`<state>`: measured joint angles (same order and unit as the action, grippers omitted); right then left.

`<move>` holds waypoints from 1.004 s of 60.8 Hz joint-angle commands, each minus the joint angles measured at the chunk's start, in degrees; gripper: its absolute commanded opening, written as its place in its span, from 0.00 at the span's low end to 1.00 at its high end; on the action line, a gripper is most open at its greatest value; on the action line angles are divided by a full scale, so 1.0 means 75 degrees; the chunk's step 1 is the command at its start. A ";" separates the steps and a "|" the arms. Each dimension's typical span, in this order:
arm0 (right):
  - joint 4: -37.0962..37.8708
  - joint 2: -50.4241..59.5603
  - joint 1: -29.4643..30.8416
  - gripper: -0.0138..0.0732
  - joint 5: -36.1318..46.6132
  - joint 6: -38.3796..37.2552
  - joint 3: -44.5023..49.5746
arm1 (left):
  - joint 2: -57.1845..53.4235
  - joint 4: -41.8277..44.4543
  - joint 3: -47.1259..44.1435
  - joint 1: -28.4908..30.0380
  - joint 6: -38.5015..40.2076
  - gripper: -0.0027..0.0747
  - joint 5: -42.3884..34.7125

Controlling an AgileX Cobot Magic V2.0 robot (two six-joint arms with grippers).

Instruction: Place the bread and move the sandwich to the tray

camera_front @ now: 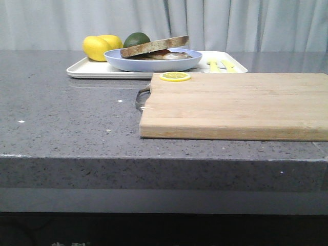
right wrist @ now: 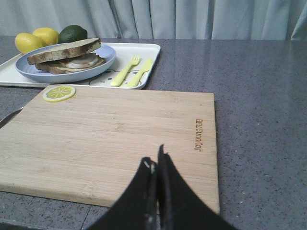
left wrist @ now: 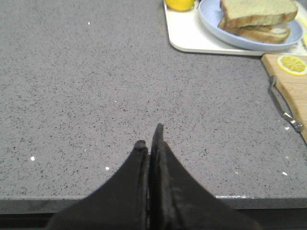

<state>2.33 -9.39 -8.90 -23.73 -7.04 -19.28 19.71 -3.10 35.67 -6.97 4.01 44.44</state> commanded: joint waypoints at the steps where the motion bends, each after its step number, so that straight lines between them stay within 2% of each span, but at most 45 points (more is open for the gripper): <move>1: 0.0028 -0.0055 0.0029 0.09 0.0632 -0.0001 -0.0209 | -0.0716 -0.0087 -0.0053 -0.0038 0.0079 0.01 -0.0608; 16: 0.0028 -0.0055 0.0029 0.09 0.0632 -0.0001 -0.0209 | -0.2083 -0.0065 -0.0238 -0.0038 0.0079 0.01 -0.0564; 46: 0.0028 -0.0055 0.0029 0.09 0.0632 -0.0001 -0.0209 | -0.2112 -0.0065 -0.0238 -0.0038 0.0079 0.01 -0.0564; 61: 0.0028 -0.0055 0.0029 0.09 0.0632 -0.0001 -0.0209 | -0.2112 -0.0065 -0.0238 -0.0038 0.0079 0.01 -0.1031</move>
<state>2.33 -9.39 -8.90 -23.73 -7.04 -19.28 2.94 -3.03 32.63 -6.97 4.01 42.98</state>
